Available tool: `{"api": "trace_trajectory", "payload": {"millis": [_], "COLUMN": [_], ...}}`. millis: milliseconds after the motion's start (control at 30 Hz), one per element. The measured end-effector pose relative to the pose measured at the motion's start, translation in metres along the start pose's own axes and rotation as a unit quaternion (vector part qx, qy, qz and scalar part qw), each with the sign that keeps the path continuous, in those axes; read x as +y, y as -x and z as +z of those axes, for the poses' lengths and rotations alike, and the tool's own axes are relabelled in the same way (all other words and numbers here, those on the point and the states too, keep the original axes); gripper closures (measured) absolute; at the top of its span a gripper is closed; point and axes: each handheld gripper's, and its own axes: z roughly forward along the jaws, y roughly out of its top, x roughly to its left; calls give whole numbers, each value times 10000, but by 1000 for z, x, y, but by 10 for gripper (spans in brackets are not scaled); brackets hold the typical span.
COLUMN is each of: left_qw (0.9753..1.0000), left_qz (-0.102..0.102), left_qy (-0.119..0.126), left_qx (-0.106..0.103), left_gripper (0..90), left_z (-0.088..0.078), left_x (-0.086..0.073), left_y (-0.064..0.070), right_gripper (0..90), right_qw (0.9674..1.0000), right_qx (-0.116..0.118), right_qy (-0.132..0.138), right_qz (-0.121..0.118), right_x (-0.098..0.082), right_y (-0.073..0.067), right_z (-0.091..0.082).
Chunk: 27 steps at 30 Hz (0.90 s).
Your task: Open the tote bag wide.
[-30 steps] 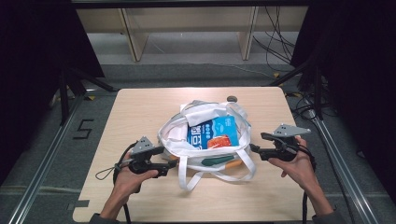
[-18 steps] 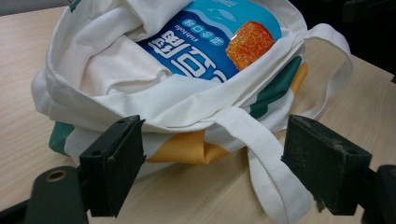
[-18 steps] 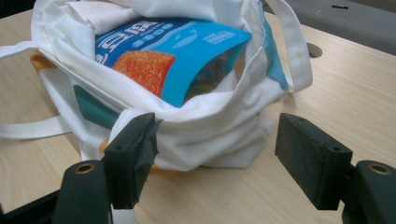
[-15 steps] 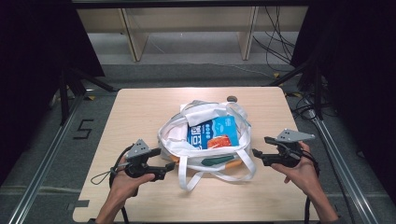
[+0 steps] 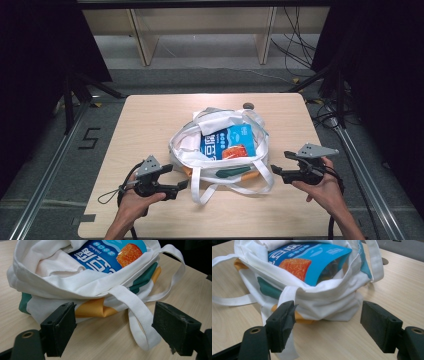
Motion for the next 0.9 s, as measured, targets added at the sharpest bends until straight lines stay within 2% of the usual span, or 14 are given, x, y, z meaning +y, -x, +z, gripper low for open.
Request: {"api": "trace_trajectory", "payload": {"millis": [33,100,133,233,267,433,500,533,733,767,800,833,867,900], "left_qw": [10000,10000,10000,10000,10000,10000,9999,9999,9999,9998,9996,9998,9999,9998], "left_qz": [-9,-70,-67,45,42,14,134,145,85,161,247,148,136,160], "left_qy": [10,7,5,7,-6,-7,-35,-25,-57,-41,-73,-75,-69,-66], "left_qx": [-9,32,48,6,-8,20,14,12,69,73,67,116,64,93], "left_gripper": [178,178,178,178,179,180,182,183,183,183,182,182,181,181], "left_z": [0,-1,-2,-2,-2,-3,-3,-3,-4,-4,-5,-5,-5,-5], "left_x": [-1,-4,-5,-10,-11,-19,-21,-23,-31,-32,-33,-34,-36,-37], "left_y": [1,4,5,8,9,15,15,16,21,21,21,24,25,26], "right_gripper": [288,286,283,273,272,260,260,260,259,256,251,250,245,239], "right_qw": [10000,9998,10000,9998,10000,10000,9999,10000,9999,9999,10000,10000,10000,10000], "right_qx": [-7,-29,-3,28,-18,-6,6,32,10,26,12,36,49,47], "right_qy": [14,70,60,91,18,11,52,-15,-45,-127,-68,-50,-86,-75], "right_qz": [12,-168,-75,-159,-67,-65,-149,-59,-108,53,-61,-68,13,-45], "right_x": [-1,-3,-4,-8,-10,-19,-24,-26,-38,-40,-42,-44,-47,-49], "right_y": [-1,0,-3,-4,-6,-9,-8,-10,-10,-13,-11,-11,-14,-13], "right_z": [0,0,-1,-2,-4,-9,-8,-9,-11,-13,-13,-13,-14,-14]}}
